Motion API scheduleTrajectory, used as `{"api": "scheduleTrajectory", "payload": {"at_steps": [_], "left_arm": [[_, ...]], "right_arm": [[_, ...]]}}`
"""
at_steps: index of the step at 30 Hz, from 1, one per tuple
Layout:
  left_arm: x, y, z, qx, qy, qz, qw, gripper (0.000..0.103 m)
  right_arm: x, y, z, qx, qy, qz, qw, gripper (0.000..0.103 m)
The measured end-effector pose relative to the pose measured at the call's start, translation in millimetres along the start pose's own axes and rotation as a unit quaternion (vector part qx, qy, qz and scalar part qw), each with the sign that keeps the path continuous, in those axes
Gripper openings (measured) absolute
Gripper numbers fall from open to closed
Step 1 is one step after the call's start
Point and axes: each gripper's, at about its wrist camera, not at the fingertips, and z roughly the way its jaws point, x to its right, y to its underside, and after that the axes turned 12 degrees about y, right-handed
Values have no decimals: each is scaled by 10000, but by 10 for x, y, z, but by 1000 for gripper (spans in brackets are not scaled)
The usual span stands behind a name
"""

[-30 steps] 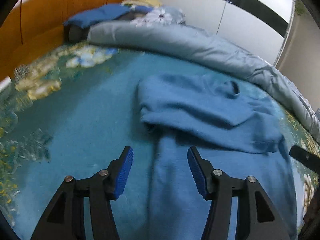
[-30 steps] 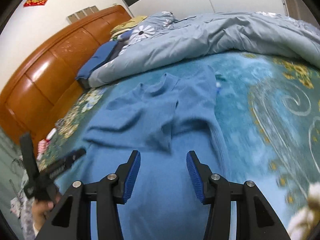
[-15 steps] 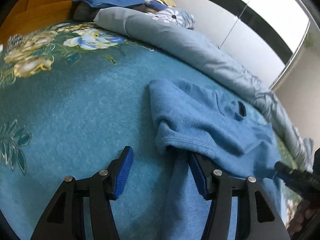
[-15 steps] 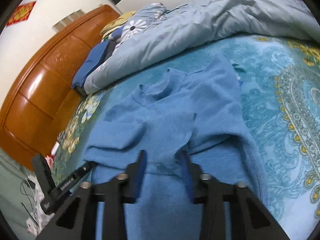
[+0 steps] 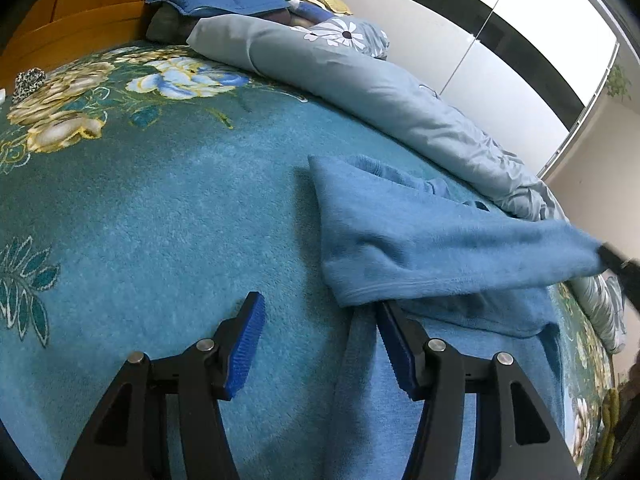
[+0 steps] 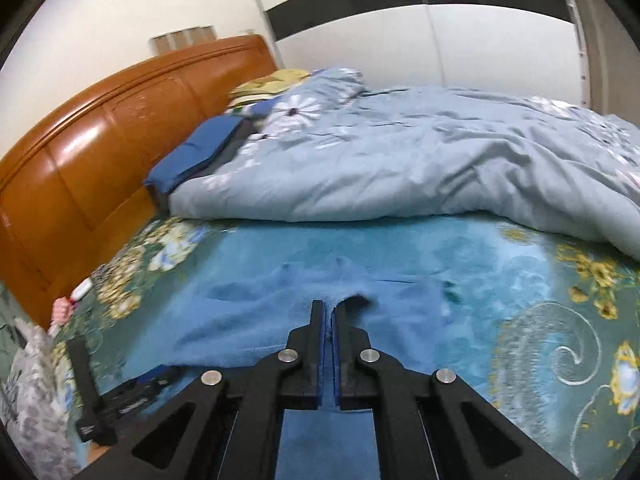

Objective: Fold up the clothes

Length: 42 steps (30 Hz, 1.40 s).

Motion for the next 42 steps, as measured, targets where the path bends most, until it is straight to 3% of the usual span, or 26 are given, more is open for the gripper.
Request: {"api": "scheduleTrajectory", "payload": {"at_steps": [3,6,15,16,20,23,33,37,42], "left_arm": [[-18,-3,-1,11,52,-31,10000,60],[-33,-3,-4,24,109,-73,9999,60],[-19,-13,-1,-41,104,-44,9999,61],[6,-15,-9,-99,58,37,9999,61],[104,66,-158,-373,-126,374,9985,61],[122,278,-423,-662,104,378,9970,61],[216,1204,-1280,-1423,657,827,9842,61],[280,1394,-1384,-1525,786,798,9819,61],[363,1541,-1409,-1592,996,735,9795,60]], "right_arm": [[246,209,401,-642,282,342,9970,3],[447,374,575,-894,261,700,9932,3],[509,433,631,-1007,330,758,9915,3],[495,429,605,-977,322,727,9920,7],[454,436,353,-796,288,539,9950,13],[484,566,49,-773,318,421,9956,14],[709,2015,-1107,-1167,31,50,9931,16],[772,2322,-1298,-1226,-126,207,9922,18],[752,2436,-1321,-1139,-296,421,9922,25]]}}
